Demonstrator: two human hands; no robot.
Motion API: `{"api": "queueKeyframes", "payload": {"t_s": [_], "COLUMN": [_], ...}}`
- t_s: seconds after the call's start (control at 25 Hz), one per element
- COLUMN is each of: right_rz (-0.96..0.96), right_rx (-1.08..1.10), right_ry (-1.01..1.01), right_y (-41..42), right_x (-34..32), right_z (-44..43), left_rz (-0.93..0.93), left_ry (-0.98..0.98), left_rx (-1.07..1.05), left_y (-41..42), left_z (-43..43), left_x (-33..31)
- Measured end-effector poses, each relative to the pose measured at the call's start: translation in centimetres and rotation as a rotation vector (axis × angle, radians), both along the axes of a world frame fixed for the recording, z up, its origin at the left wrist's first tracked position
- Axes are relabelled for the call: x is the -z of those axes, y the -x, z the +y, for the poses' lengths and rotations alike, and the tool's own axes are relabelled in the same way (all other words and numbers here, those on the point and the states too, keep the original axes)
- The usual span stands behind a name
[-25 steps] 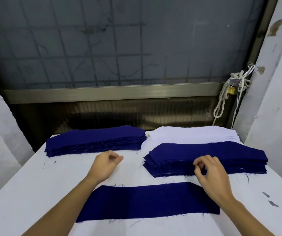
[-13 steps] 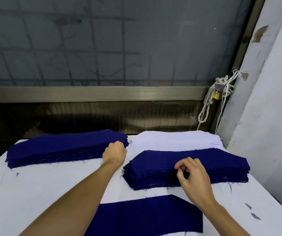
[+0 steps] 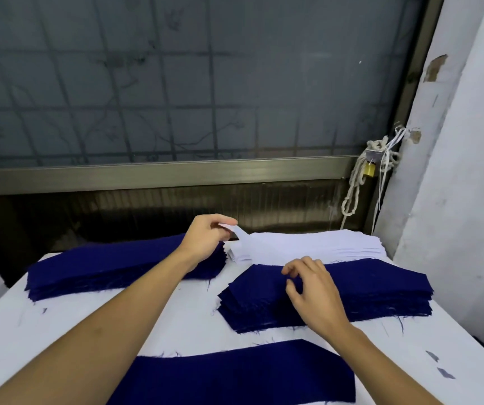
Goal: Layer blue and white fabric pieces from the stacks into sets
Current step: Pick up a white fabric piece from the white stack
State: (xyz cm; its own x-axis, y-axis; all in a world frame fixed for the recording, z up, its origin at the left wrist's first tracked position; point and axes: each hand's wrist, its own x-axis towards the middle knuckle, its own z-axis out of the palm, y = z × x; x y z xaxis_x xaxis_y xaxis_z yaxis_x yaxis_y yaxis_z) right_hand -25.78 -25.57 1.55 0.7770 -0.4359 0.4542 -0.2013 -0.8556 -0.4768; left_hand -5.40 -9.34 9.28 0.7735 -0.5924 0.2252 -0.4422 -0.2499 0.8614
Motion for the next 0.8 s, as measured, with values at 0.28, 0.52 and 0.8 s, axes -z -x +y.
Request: {"api": "queueKeyframes", "payload": {"t_s": [0.28, 0.52, 0.8], "right_rz": [-0.033, -0.092, -0.230], "right_rx": [0.026, -0.042, -0.332], "right_ry": [-0.093, -0.246, -0.730], "right_y": [-3.8, -5.2, -6.3], "right_x": [-2.7, -5.2, -9.4], "right_z": [1.7, 2.8, 3.4], "left_rz": [-0.570, -0.409, -0.408], "left_ry": [-0.043, 0.097, 0.067], "left_rx": [0.007, 0.101, 0.092], "left_y": [2.8, 4.4, 4.3], "left_z": [-0.1, 1.2, 5.5], "left_x": [-4.4, -7.9, -8.4]}}
